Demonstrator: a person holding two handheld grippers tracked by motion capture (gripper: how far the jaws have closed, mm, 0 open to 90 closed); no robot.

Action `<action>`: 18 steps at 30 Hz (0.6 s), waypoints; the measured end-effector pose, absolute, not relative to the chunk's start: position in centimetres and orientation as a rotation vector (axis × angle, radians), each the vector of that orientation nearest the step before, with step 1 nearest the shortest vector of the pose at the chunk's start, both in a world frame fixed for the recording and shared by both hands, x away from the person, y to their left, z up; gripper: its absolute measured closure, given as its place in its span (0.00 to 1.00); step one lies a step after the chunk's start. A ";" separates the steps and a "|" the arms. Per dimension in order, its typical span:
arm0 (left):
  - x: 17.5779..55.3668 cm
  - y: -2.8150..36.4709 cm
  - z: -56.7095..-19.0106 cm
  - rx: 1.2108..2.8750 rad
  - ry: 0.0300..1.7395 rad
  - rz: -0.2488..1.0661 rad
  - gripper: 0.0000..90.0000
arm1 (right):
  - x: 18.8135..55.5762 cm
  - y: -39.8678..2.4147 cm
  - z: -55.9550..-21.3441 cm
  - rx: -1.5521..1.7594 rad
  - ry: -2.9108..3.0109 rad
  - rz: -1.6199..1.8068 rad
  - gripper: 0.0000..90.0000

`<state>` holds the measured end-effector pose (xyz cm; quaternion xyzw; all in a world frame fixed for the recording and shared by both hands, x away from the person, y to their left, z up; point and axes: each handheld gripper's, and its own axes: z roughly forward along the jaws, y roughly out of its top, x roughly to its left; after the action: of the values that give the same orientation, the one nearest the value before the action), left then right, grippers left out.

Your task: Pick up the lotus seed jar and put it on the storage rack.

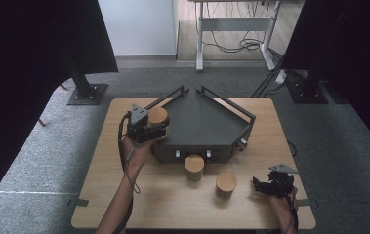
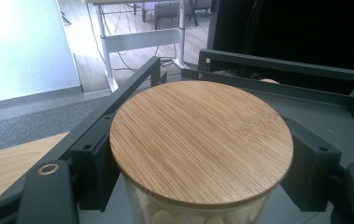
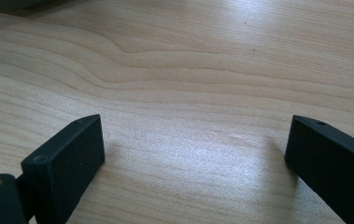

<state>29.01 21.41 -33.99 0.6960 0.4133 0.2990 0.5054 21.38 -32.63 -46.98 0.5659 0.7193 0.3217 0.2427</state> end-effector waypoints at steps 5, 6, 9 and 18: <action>29.5 21.0 -34.4 1.681 1.002 0.722 0.27 | 21.4 -32.6 -47.0 1.546 1.967 0.880 0.05; 29.6 20.9 -34.5 1.682 1.004 0.723 0.27 | 21.4 -32.7 -47.0 1.545 1.968 0.880 0.05; 29.9 20.7 -34.7 1.688 1.004 0.724 0.27 | 21.4 -32.7 -47.0 1.545 1.969 0.879 0.05; 30.4 20.2 -35.5 1.689 1.017 0.734 0.27 | 21.4 -32.7 -47.0 1.544 1.971 0.880 0.05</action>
<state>30.44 20.18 -35.54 0.6972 0.4198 0.3029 0.4959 21.44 -32.67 -46.96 0.5647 0.7206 0.3217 0.2415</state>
